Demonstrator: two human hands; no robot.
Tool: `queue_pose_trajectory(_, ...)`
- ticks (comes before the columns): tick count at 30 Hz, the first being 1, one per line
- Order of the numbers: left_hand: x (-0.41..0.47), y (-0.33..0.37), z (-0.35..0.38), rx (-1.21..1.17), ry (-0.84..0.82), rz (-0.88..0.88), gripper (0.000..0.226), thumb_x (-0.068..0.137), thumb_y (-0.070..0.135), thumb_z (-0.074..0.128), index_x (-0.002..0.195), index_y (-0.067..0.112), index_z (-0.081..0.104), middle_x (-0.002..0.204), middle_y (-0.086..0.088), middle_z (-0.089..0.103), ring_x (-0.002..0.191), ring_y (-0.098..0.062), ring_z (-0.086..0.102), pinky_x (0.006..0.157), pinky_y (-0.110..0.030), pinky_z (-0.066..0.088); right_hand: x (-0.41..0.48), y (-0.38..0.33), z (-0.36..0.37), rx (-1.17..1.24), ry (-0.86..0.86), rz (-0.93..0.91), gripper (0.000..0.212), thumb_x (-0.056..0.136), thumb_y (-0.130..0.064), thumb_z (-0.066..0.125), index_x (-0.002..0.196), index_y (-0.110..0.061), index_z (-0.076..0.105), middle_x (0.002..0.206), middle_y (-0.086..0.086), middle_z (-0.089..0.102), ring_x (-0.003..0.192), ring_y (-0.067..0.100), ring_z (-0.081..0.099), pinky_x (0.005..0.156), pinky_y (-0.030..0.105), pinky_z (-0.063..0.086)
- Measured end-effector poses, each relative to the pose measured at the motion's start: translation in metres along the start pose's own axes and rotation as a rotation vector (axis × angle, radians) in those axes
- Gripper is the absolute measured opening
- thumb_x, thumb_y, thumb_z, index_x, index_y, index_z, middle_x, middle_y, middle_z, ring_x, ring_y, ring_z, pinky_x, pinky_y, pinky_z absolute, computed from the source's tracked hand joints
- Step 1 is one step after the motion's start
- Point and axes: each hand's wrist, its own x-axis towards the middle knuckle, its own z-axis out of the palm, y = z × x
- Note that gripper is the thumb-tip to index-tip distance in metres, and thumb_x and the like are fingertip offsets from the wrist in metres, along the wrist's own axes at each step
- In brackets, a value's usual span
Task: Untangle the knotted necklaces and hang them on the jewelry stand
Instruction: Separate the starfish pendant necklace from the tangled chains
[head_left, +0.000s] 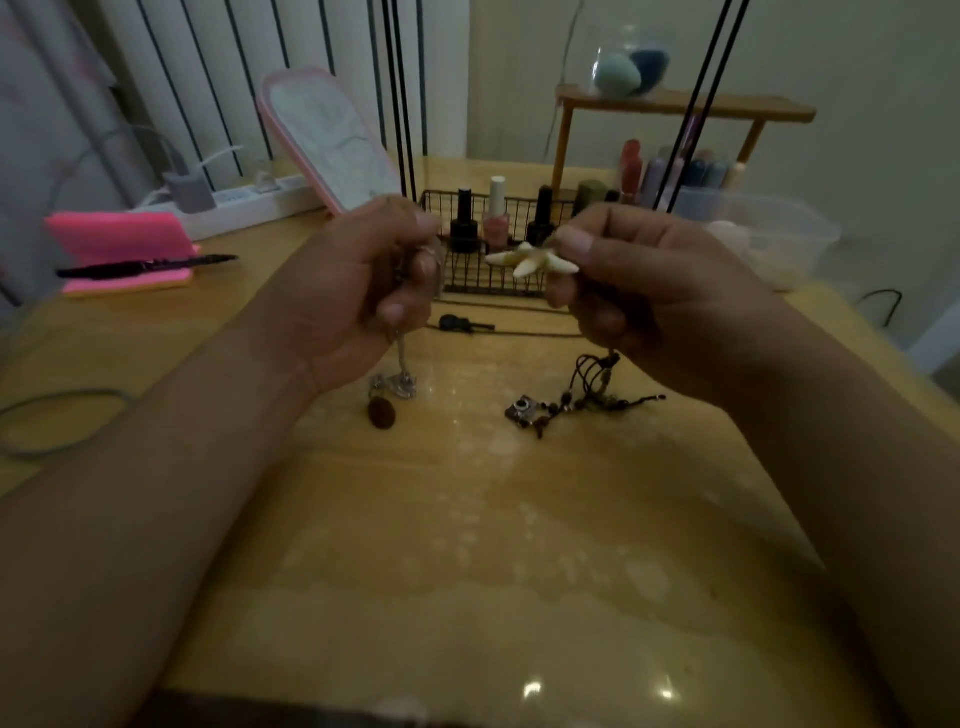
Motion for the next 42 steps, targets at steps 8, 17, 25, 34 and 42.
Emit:
queue_pose_trajectory(8,-0.001,-0.006,0.001,0.045,-0.005,-0.02,0.017,0.096,0.019,0.057,0.081,0.02,0.048,0.07,0.002,0.055,0.047,-0.011,0.036,0.058,-0.035,0.012,-0.004,0.007,0.001,-0.715,-0.137,0.22,0.006,0.098,-0.025,0.067,0.096,-0.024,0.072,0.089,-0.004,0.075,0.077,0.008,0.068,0.073,0.029,0.053)
queue_pose_trajectory(17,-0.007,-0.005,0.012,0.155,-0.251,-0.053,0.025,0.104,0.017,0.049,0.12,0.008,0.065,0.081,-0.008,0.069,0.059,-0.021,0.06,0.052,-0.026,0.043,0.002,0.02,0.026,-0.164,-0.119,0.074,0.058,0.095,-0.008,0.069,0.148,-0.024,0.05,0.121,0.0,0.074,0.121,0.016,0.068,0.107,0.041,0.051)
queue_pose_trajectory(25,-0.004,-0.005,0.007,-0.058,-0.322,-0.173,0.051,0.101,0.013,0.035,0.15,0.008,0.05,0.113,-0.018,0.073,0.079,-0.025,0.072,0.063,-0.028,0.057,0.006,0.024,0.019,0.06,0.003,0.188,0.021,0.099,-0.014,0.057,0.114,-0.002,0.067,0.091,0.009,0.073,0.079,0.024,0.07,0.072,0.032,0.06)
queue_pose_trajectory(34,-0.006,-0.008,0.011,-0.029,-0.469,-0.232,0.052,0.103,0.004,0.029,0.153,0.009,0.045,0.123,-0.031,0.066,0.1,-0.036,0.073,0.078,-0.036,0.063,0.009,0.028,0.026,0.199,-0.035,0.217,0.036,0.106,-0.025,0.05,0.134,-0.006,0.063,0.11,0.011,0.073,0.097,0.025,0.068,0.085,0.042,0.056)
queue_pose_trajectory(42,-0.007,-0.007,0.009,0.089,-0.557,-0.229,0.059,0.099,0.024,0.047,0.157,0.021,0.041,0.129,-0.026,0.066,0.102,-0.037,0.072,0.077,-0.036,0.06,0.008,0.024,0.028,0.325,0.038,0.208,0.03,0.103,-0.009,0.052,0.131,-0.003,0.061,0.087,0.0,0.071,0.079,0.012,0.07,0.077,0.031,0.058)
